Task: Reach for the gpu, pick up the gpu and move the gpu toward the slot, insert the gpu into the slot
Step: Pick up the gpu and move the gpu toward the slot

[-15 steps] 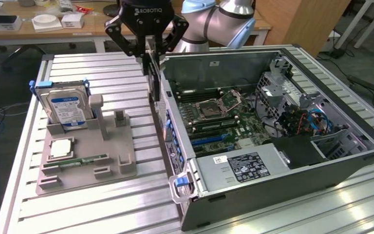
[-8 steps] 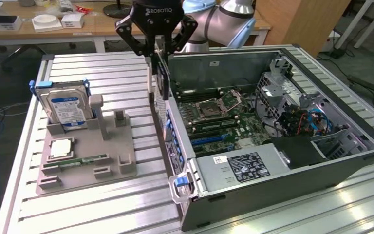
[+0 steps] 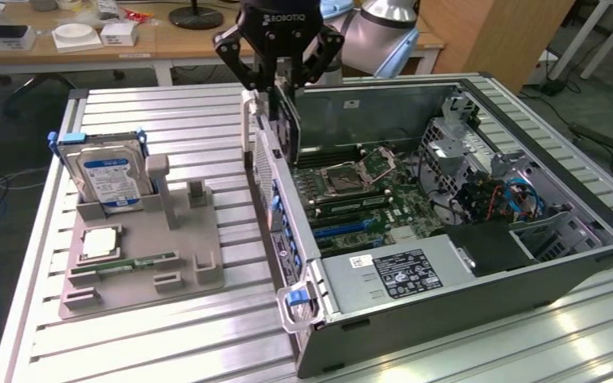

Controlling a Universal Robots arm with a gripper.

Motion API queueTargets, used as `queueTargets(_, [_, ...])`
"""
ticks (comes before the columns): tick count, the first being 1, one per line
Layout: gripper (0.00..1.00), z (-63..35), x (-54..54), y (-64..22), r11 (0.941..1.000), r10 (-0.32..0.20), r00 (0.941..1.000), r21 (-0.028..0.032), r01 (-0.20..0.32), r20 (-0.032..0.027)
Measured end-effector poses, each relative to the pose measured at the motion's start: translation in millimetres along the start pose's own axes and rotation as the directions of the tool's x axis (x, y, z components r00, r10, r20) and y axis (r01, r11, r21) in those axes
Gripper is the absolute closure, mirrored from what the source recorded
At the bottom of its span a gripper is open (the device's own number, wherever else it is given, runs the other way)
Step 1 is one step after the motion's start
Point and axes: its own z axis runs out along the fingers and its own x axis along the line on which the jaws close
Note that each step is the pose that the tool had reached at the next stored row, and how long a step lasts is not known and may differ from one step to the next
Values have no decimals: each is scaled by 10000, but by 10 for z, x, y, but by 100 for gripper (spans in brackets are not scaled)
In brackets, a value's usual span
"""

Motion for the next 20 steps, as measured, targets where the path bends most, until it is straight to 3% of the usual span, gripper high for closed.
queueTargets(20, [73, 23, -360, -15, 10000, -25, 10000, -2, 25, 1])
